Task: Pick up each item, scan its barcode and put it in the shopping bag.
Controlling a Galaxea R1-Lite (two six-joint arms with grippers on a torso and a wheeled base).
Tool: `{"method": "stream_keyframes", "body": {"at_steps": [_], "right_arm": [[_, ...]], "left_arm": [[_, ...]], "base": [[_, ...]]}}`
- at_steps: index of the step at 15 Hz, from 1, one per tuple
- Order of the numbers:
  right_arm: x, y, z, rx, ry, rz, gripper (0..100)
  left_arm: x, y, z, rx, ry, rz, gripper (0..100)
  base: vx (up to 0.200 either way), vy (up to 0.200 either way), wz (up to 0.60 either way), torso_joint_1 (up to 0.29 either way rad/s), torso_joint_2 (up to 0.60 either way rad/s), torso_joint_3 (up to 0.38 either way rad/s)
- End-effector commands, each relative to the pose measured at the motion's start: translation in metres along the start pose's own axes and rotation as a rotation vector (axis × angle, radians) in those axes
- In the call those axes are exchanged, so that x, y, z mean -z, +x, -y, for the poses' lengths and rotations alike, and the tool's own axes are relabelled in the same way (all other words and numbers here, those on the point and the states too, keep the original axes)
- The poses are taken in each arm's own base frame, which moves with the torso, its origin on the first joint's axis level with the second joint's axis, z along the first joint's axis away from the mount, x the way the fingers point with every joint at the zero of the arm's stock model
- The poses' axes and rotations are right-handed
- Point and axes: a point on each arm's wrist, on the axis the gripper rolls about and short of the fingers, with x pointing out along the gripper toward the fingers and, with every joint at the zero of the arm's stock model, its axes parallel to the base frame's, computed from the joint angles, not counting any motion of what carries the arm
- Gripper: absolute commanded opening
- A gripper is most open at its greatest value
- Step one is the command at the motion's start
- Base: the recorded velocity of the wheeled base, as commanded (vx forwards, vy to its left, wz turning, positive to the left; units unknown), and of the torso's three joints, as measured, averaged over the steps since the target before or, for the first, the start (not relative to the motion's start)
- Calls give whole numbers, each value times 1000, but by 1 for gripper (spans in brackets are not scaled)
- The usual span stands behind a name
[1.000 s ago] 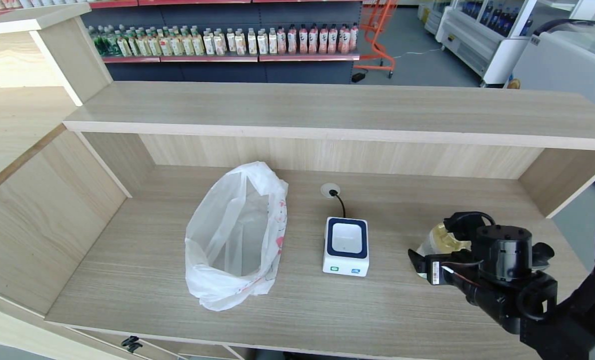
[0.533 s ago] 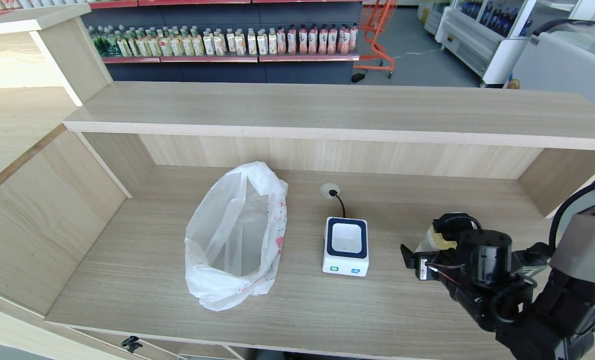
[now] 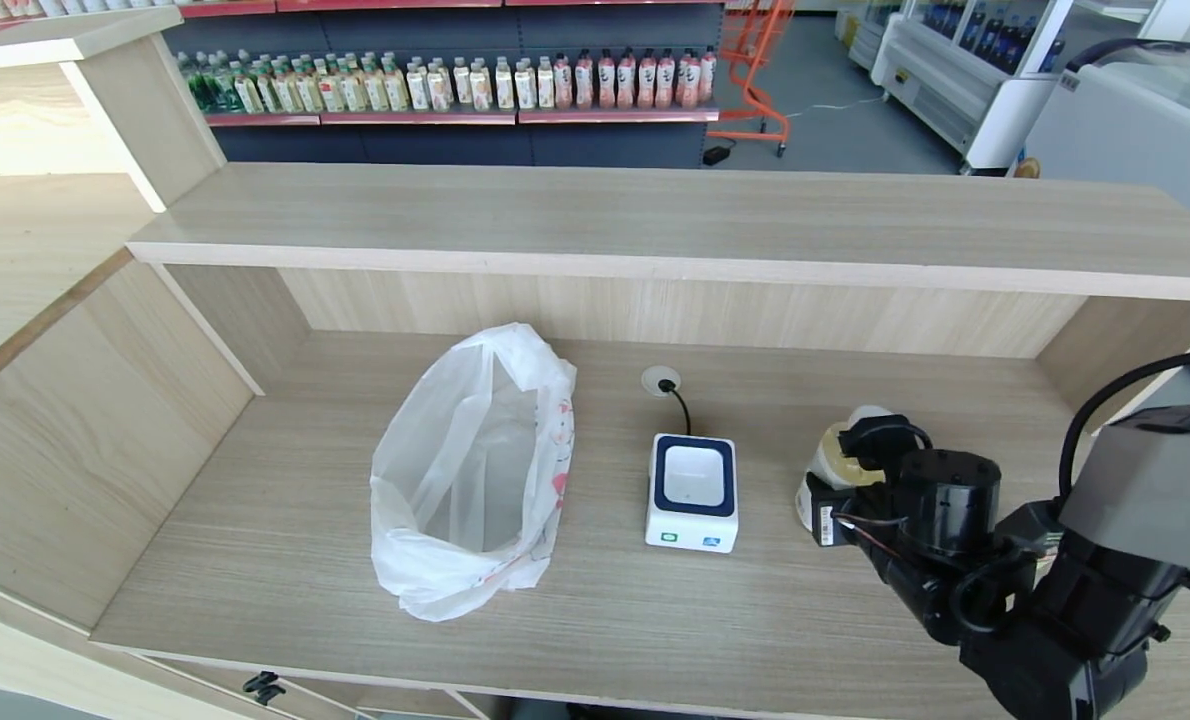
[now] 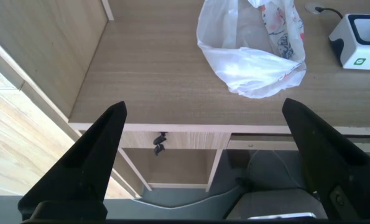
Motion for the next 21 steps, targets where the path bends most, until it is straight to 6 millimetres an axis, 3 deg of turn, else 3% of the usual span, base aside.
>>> {"method": "stream_keyframes", "body": {"at_steps": [1, 8, 11, 13, 14, 15, 16, 19, 21], "right_arm": [[6, 4, -2, 3, -11, -17, 0], [-10, 8, -3, 11, -8, 84, 0], [-36, -6, 2, -64, 42, 169, 0], [-70, -50, 23, -294, 57, 170, 0], [-76, -60, 28, -343, 65, 157, 0], [-90, -95, 44, -507, 88, 91, 0], [-95, -109, 55, -600, 99, 58, 0], [-102, -128, 61, -756, 201, 41, 0], [-121, -132, 53, -842, 242, 79, 0]], "left_arm": [[0, 0, 0, 0, 0, -1, 100], [0, 0, 0, 0, 0, -1, 100], [0, 0, 0, 0, 0, -1, 100], [0, 0, 0, 0, 0, -1, 100], [0, 0, 0, 0, 0, 0, 100], [0, 0, 0, 0, 0, -1, 100], [0, 0, 0, 0, 0, -1, 100], [0, 0, 0, 0, 0, -1, 100], [0, 0, 0, 0, 0, -1, 100]], "base": [[0, 0, 0, 0, 0, 0], [0, 0, 0, 0, 0, 0], [0, 0, 0, 0, 0, 0], [0, 0, 0, 0, 0, 0], [0, 0, 0, 0, 0, 0], [0, 0, 0, 0, 0, 0], [0, 0, 0, 0, 0, 0], [0, 0, 0, 0, 0, 0], [0, 0, 0, 0, 0, 0]]}}
